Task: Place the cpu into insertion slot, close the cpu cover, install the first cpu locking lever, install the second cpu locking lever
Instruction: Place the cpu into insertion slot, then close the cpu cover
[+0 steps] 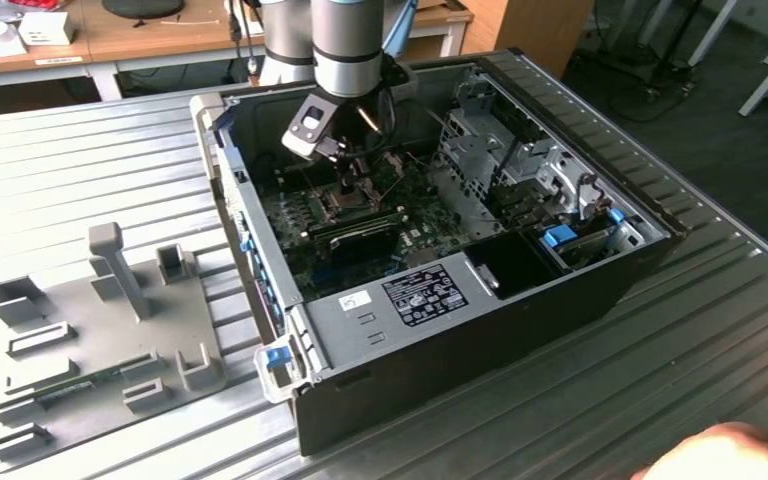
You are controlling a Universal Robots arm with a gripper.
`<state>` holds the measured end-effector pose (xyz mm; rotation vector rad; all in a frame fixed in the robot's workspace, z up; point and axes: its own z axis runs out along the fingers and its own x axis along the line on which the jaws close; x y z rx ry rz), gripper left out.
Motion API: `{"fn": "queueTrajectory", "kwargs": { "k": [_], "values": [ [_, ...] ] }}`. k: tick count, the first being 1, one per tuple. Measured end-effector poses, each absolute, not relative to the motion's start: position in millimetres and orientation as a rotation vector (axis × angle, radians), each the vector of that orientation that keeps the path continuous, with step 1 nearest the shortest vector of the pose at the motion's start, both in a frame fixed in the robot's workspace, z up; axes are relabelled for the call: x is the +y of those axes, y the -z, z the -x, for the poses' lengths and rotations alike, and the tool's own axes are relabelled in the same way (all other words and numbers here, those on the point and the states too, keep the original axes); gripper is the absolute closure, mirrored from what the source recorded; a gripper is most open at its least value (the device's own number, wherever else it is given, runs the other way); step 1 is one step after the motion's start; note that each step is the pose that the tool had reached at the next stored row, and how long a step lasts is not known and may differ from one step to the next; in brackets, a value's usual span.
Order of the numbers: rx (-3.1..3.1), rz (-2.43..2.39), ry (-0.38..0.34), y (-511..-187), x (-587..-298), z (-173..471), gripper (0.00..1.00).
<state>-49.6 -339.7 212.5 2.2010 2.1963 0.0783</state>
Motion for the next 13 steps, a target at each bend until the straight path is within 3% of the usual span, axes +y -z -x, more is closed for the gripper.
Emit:
{"fn": "queueTrajectory", "kwargs": {
  "k": [13],
  "values": [
    [2.196, -2.201, -0.078, -217.1, -339.8, 49.6, 0.89]
  ]
}}
